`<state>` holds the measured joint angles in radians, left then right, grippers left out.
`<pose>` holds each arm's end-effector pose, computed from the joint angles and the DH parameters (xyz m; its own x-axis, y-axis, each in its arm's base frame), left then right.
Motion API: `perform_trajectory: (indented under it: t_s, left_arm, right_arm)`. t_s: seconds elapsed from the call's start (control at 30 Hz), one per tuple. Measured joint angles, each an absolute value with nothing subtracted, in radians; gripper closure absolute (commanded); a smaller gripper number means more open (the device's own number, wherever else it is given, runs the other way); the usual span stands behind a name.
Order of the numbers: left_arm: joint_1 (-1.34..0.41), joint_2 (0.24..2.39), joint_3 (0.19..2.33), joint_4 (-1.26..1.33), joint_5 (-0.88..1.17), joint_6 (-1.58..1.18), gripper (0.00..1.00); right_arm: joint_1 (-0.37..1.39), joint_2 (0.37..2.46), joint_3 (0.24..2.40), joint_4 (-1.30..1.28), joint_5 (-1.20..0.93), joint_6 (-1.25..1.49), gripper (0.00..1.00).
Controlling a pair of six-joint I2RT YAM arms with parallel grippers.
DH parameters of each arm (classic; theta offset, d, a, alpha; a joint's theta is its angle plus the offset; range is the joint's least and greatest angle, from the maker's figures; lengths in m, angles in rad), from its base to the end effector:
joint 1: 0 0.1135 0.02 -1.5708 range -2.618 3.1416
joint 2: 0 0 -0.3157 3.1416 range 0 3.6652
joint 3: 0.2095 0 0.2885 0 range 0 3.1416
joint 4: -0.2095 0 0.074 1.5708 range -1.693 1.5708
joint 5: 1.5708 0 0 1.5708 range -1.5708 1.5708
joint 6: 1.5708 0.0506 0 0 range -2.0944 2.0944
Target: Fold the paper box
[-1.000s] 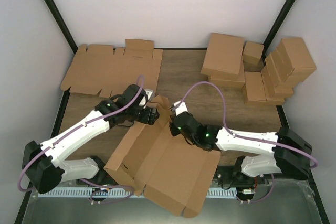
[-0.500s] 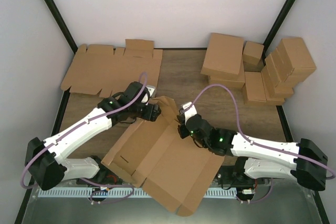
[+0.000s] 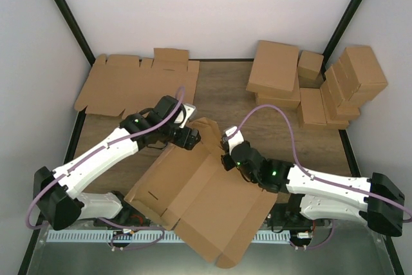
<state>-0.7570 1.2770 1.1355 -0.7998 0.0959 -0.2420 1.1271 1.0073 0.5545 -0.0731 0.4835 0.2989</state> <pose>0.2072 -0.2024 0.3347 -0.7441 0.3748 -0.5530 0.5627 0.7979 -0.2162 0.1217 0.2014 0.2513 -0.3906 -0.2144 -0.8952 -0.5358 0.8438 0.0317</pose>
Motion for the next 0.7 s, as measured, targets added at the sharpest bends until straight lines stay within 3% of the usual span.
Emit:
perform_trajectory:
  t_s: [0.33, 0.7]
  left_arm:
    - [-0.759, 1.273, 1.139, -0.813, 0.172, -0.255, 0.2]
    - [-0.732, 1.368, 1.271, -0.84, 0.014, -0.263, 0.2]
  right_arm:
    - [1.084, 1.023, 0.496, 0.051, 0.496, 0.209, 0.99]
    - [0.916, 1.158, 0.502, 0.292, 0.396, 0.118, 0.99]
